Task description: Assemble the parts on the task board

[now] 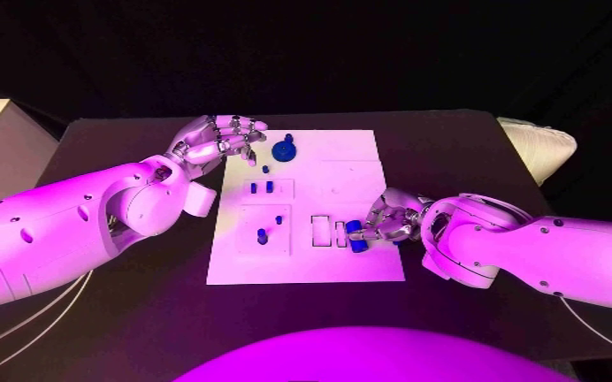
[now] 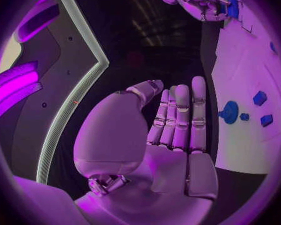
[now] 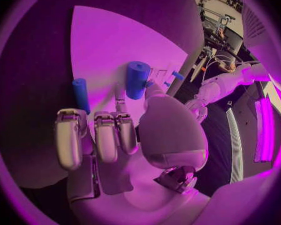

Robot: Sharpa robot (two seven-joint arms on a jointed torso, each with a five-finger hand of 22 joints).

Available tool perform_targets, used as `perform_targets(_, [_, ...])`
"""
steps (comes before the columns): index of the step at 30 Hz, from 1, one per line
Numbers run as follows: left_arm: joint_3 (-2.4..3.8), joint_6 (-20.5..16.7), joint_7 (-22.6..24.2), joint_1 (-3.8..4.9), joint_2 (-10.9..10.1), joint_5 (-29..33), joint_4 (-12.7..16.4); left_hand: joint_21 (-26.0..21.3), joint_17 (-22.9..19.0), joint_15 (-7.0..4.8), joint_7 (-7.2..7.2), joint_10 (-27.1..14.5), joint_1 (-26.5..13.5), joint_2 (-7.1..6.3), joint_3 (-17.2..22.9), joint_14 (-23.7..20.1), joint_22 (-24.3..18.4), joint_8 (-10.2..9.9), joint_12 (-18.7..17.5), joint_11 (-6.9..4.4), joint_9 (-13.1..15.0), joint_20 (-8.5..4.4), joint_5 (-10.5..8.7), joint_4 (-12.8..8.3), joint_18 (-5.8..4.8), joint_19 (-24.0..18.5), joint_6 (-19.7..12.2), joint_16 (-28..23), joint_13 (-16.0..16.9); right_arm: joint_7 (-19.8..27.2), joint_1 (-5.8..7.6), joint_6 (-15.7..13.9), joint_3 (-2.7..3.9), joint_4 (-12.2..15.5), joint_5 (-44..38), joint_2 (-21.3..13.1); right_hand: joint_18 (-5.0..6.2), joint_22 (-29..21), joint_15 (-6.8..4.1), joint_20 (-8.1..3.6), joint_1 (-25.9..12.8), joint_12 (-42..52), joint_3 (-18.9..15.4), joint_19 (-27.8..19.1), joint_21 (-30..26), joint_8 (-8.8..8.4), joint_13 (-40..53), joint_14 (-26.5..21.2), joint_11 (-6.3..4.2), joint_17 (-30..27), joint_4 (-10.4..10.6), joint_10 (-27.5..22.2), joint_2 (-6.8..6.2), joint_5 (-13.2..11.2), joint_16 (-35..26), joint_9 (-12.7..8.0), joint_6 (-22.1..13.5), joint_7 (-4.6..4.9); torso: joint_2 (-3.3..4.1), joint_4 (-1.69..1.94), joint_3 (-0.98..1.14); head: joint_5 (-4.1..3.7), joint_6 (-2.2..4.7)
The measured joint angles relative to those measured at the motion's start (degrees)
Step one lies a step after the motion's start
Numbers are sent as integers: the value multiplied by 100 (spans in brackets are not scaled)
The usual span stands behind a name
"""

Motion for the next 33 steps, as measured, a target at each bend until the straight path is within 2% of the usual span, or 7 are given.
perform_targets(8, [0, 2, -5, 0, 0, 1, 1, 0, 1, 0, 0, 0, 0, 0, 0, 0, -2, 0, 0, 0, 0, 0, 0, 0, 0, 0, 0, 0, 0, -7, -25, 31, 25, -104, -60, 190, 0, -1, 0, 0, -24, 0, -32, 0, -44, 12, -1, 0, 0, -1, 0, 0, 24, 35, -2, 44, 70, -4, -1, 3, -3, -7, -19])
perform_targets(11, [-1, 3, -8, 0, -1, 1, 1, 0, 5, 0, 0, 0, 0, 0, 0, 0, -5, 0, 0, 0, 0, 0, 0, 0, 0, 0, 0, 0, 0, -10, -36, 31, 33, -150, -63, 234, 1, -1, 0, 0, -22, 0, -49, 0, -43, 11, -1, 0, 0, -1, -17, 0, 25, 128, -3, 378, 80, 0, -1, 4, -3, -4, -24])
perform_targets(12, [-1, 4, -8, 0, -1, 2, 1, 0, 5, 0, 0, 0, 0, 0, 0, 0, -5, 0, 0, 0, 0, 0, 0, 0, -1, 0, 0, 0, 0, -11, -40, 31, 34, -159, -63, 244, 1, -1, 0, 0, 12, 0, -49, 0, -44, 11, -1, 0, 0, -1, -17, 0, 60, 186, -3, 655, 77, -5, -1, 4, -4, -1, -28])
perform_targets(24, [-1, 4, -19, 0, -10, 3, 6, 0, 4, 0, 0, 0, 0, 0, 0, 0, -4, 0, 0, 0, 1, 0, 0, 0, 0, 0, 0, 0, 0, 3, -72, -96, 41, -148, 60, 248, 2, 3, -42, 0, 366, 0, -74, 0, -44, 49, -1, 0, -42, -1, -13, 0, 211, 713, -3, 670, 117, -58, -7, -5, -7, 20, -19])
perform_targets(26, [-1, 4, -20, 0, -11, 3, 6, 0, 4, 0, 0, 0, 0, 0, 0, 0, -5, 0, 0, 0, 1, 0, 0, 0, 0, 0, 0, 0, 0, 11, -77, -139, 36, -126, 118, 222, 2, 3, -44, -20, 386, 0, -47, 20, -44, 65, -2, 1, -42, -1, 12, 0, 191, 806, -3, 651, 115, -78, -8, -6, -7, 23, -12])
perform_targets(29, [-1, 4, -24, 0, -11, 3, 6, 0, 4, 0, 0, 0, 0, 0, 0, 0, -4, 0, 0, 0, 1, 0, 0, 0, 0, 0, 0, 0, 0, 45, -68, -203, 27, -72, 259, 155, 2, 3, -63, -20, 462, 0, -44, 20, -44, 70, -2, 19, -74, -2, 14, -8, 245, 894, -3, 33, 125, -108, -8, -7, -7, 28, -4])
perform_targets(33, [-1, 4, -29, 0, -12, 3, 3, 0, 4, 0, 0, 0, 0, 0, 0, 0, -4, 0, 0, 0, 1, 0, 0, 0, 0, 0, 0, 0, 0, 97, 7, -231, -3, -44, 486, 71, 2, 3, -64, -20, 602, 0, 4, 20, -44, 45, -2, 19, -83, -2, -34, 0, 294, 913, -3, -95, 132, -84, -8, -10, -7, 31, 5])
